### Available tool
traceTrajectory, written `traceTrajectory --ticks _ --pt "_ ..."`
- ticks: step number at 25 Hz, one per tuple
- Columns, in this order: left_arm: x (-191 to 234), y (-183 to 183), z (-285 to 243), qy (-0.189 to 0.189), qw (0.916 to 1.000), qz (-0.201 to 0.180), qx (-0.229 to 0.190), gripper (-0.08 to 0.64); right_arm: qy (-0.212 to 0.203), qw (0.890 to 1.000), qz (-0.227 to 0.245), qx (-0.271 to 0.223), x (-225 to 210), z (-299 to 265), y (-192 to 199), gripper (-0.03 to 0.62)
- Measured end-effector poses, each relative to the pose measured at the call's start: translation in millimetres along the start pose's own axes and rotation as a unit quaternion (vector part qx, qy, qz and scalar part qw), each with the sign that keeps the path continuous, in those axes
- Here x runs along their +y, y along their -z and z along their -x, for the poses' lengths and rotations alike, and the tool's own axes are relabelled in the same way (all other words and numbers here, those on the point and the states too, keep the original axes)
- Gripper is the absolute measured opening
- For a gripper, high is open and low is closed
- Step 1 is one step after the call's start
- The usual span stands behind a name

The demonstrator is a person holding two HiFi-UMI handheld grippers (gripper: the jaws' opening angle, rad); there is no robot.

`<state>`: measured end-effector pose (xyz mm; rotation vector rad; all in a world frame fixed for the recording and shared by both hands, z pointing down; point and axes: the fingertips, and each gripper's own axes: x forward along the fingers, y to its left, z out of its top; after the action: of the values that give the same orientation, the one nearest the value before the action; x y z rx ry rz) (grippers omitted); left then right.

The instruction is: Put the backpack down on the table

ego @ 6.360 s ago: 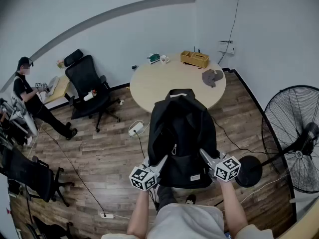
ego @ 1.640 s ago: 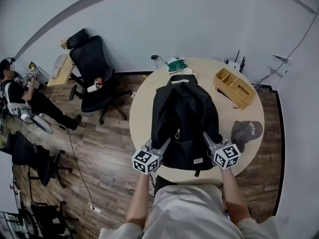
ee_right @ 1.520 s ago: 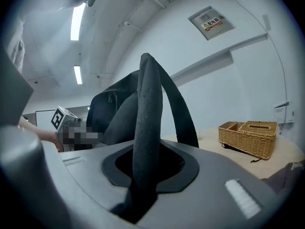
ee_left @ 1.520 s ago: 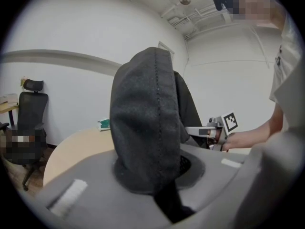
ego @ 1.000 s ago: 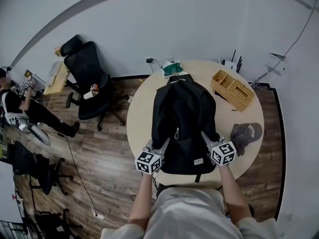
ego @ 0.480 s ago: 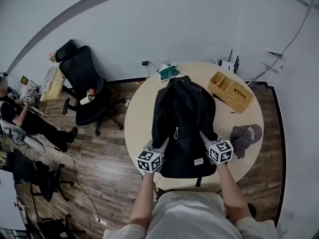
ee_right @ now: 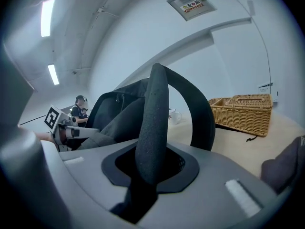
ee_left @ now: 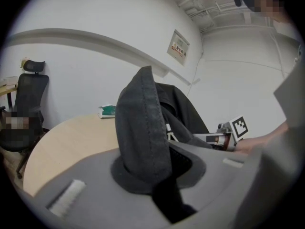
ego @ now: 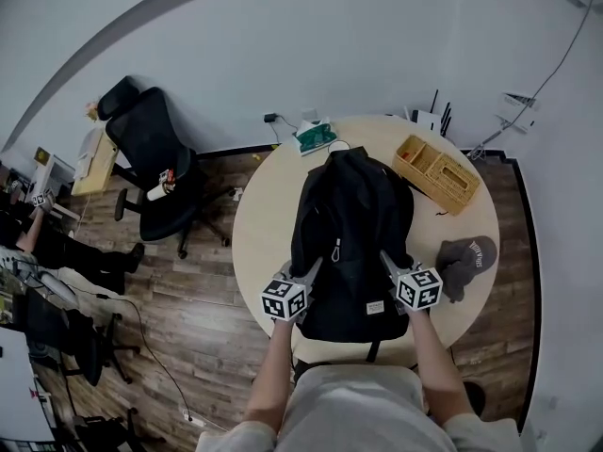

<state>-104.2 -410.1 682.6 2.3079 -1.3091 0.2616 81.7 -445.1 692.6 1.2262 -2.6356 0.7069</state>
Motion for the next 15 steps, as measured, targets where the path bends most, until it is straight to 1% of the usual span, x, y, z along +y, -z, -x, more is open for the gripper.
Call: traceTrajectory --ticks 4,8,11,15 --pt "4 6 -13 0.004 0.9998 0.01 0.019 0.123 0.013 0.999 -0.027 0.012 -12 -2 11 0.069" --pt "9 18 -23 0.003 0.9985 0.033 0.045 0.133 0.031 0.998 -0.049 0.039 -21 -4 29 0.071" --pt "15 33 -31 0.001 0.9958 0.057 0.072 0.143 0.052 0.994 -0.067 0.068 -30 -5 47 0.069" --pt "22 53 -42 -0.003 0.9901 0.088 0.109 0.153 0.089 0.987 -0.084 0.104 -46 -5 73 0.069"
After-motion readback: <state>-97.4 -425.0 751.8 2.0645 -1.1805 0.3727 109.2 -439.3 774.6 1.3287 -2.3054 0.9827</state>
